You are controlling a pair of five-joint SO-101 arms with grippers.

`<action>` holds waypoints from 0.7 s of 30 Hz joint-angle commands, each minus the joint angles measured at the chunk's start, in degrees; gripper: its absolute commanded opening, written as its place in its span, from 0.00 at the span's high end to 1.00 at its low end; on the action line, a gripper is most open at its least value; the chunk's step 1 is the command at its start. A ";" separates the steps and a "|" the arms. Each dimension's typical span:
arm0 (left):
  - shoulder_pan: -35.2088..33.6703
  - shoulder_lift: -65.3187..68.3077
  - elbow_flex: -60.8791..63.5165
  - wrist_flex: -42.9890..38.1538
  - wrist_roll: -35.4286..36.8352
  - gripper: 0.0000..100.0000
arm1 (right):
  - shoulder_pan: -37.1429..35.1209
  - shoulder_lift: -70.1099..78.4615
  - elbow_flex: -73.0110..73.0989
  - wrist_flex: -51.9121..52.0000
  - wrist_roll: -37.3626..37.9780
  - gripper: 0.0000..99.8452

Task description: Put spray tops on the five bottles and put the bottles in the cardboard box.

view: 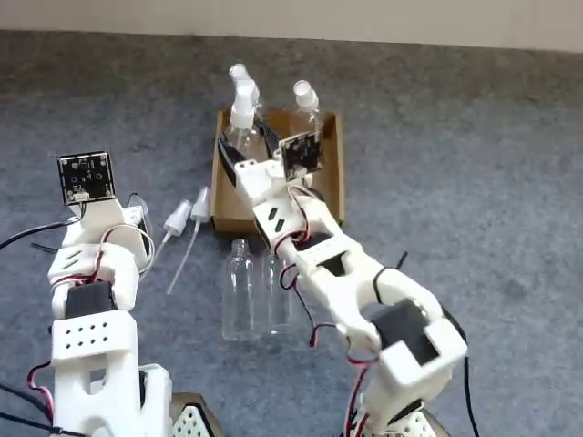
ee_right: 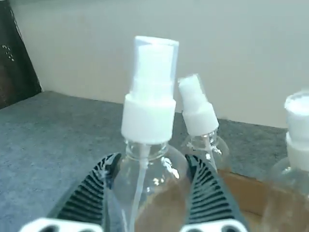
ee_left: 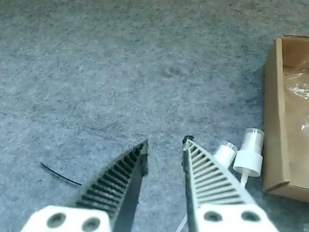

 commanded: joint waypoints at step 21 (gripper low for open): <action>1.01 -0.13 -1.01 -1.41 0.00 0.88 | -0.40 13.23 -8.22 -13.58 3.34 1.00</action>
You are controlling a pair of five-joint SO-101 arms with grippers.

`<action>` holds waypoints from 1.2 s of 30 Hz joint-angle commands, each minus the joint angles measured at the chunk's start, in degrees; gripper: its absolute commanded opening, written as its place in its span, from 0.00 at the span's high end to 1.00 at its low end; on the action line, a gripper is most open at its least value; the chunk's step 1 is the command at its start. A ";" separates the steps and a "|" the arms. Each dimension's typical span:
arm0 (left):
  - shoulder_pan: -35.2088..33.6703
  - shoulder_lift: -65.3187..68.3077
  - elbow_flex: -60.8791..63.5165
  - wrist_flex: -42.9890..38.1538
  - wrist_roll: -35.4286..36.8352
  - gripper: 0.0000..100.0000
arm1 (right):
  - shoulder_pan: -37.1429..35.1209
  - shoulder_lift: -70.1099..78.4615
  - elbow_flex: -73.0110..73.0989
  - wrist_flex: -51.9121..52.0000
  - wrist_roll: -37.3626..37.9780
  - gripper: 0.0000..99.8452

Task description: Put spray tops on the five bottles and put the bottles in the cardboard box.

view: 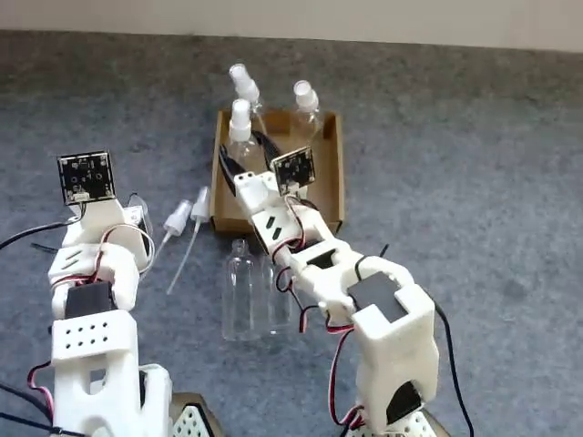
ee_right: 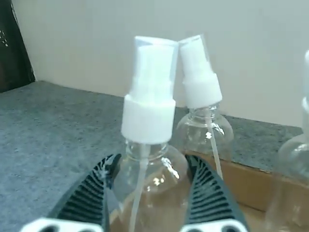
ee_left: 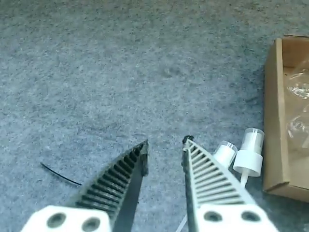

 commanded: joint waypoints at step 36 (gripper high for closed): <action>0.84 -0.13 -1.01 -1.41 0.00 0.88 | -0.75 5.41 -10.77 -1.45 6.77 1.00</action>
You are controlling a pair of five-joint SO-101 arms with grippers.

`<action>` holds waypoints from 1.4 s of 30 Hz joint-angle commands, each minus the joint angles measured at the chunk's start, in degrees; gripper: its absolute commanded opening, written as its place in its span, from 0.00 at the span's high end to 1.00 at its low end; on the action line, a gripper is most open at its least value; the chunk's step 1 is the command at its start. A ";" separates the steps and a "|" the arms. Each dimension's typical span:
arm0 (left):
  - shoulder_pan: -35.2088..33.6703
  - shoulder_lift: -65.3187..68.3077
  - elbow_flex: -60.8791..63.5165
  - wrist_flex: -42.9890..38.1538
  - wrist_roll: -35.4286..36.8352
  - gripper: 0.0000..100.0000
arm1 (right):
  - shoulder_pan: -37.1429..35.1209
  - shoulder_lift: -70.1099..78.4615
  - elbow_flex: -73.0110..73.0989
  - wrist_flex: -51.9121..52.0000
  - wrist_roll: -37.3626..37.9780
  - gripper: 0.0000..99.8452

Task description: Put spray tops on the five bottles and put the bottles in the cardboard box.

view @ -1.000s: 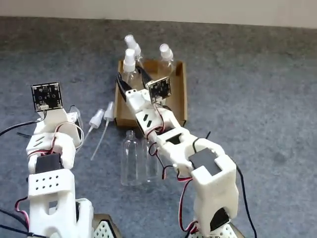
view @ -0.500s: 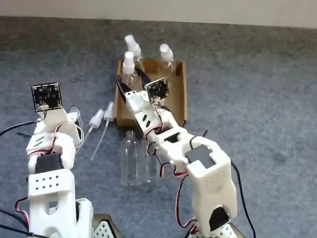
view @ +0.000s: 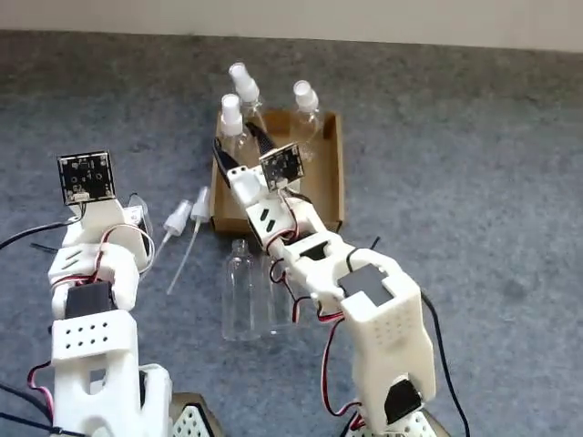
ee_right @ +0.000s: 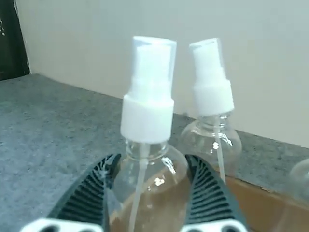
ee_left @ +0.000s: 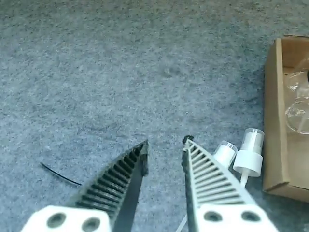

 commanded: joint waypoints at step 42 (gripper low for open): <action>0.92 -0.13 -1.01 -1.49 0.00 0.88 | -1.89 -6.55 1.63 3.38 -5.98 0.93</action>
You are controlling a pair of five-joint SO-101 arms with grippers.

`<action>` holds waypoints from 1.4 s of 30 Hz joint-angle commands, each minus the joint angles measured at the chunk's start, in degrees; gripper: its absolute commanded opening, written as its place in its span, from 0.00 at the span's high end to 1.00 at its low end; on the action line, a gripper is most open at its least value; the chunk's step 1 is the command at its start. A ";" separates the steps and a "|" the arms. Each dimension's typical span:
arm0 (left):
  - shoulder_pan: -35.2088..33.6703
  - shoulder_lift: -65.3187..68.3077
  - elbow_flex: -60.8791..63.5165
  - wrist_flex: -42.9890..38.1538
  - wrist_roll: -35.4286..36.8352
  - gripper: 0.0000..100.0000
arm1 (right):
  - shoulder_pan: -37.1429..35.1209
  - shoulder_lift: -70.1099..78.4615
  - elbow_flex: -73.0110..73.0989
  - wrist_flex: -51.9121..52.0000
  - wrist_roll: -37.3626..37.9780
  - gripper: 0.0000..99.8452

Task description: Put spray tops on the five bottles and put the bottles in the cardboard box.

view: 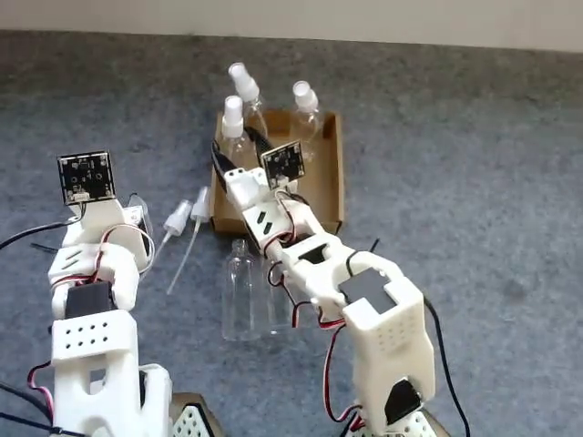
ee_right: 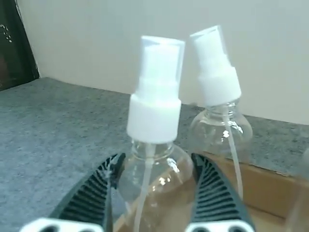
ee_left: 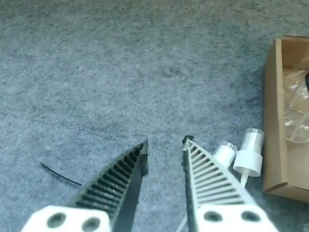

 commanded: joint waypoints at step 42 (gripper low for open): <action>0.84 -0.13 -1.01 -1.49 0.00 0.88 | -1.54 -4.53 -0.13 3.91 4.22 0.81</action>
